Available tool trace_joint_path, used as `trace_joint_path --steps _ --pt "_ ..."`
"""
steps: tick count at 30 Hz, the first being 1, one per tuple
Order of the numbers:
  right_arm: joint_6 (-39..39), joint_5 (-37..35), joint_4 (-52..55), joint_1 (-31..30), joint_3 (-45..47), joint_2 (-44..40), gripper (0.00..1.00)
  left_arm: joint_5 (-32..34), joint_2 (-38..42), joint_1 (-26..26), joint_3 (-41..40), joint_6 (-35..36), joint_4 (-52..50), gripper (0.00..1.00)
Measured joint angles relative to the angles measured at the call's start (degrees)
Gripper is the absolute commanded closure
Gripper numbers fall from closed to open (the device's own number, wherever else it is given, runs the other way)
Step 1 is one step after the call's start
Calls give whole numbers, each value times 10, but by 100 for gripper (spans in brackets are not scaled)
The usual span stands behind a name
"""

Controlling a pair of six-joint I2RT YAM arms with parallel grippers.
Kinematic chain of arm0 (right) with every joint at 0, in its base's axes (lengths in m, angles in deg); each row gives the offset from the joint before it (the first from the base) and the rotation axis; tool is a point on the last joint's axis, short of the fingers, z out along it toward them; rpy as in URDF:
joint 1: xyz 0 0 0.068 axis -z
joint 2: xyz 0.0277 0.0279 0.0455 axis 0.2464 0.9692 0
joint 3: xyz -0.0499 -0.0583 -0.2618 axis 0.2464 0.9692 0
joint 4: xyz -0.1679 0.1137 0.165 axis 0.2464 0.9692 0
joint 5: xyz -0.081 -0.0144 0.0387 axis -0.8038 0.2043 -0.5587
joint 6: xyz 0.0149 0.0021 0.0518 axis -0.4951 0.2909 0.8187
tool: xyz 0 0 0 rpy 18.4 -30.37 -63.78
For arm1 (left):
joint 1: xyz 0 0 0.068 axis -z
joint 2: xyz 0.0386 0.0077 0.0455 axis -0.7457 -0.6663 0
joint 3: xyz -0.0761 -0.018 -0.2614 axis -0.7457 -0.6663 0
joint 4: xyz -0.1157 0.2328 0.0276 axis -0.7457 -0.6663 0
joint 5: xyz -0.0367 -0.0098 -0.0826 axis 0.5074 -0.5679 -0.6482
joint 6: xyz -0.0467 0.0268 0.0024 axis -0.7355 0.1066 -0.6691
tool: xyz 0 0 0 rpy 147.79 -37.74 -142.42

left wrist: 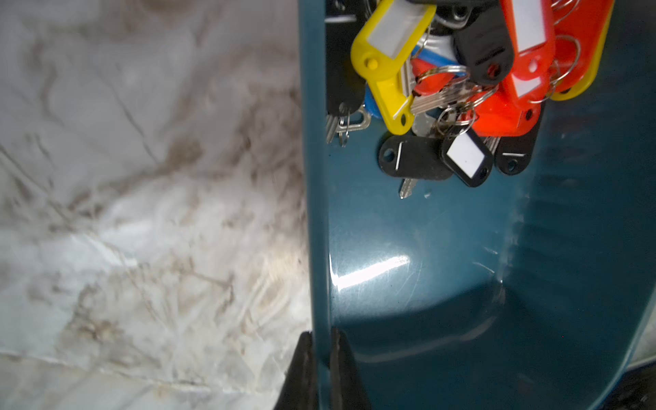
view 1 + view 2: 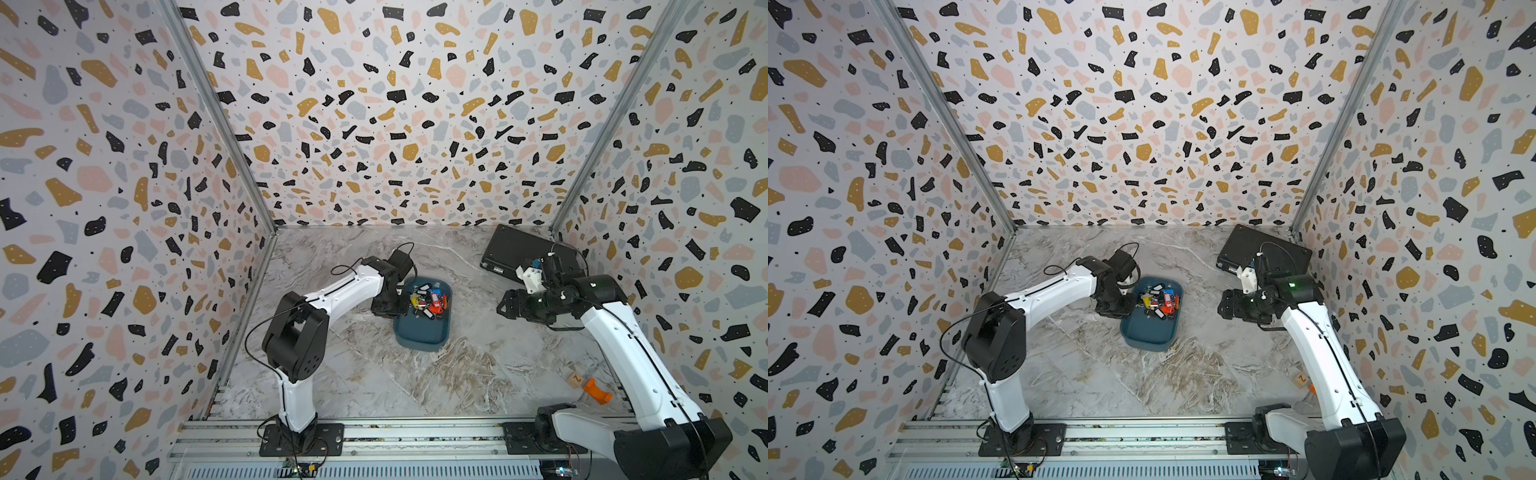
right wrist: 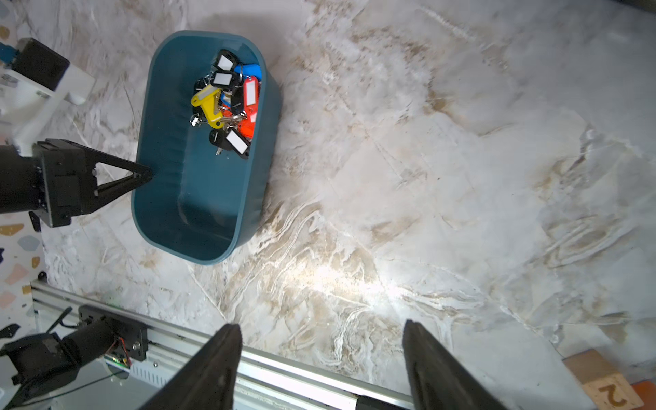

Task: Take the keys out of the storage box
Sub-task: Move the storage box to the center of the board.

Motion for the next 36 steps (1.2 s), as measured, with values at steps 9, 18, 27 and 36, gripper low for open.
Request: trace_joint_path --steps 9,18,27,36 --pt "58 -28 12 -169 31 -4 21 14 141 71 -181 -120 31 100" --pt "111 -56 -30 -288 61 55 49 2 193 75 -252 -202 79 97" --pt "134 -65 -71 -340 59 130 67 -11 234 78 -270 -257 97 8" --pt "144 -59 -108 -343 -17 226 76 50 341 78 -264 -268 62 0"
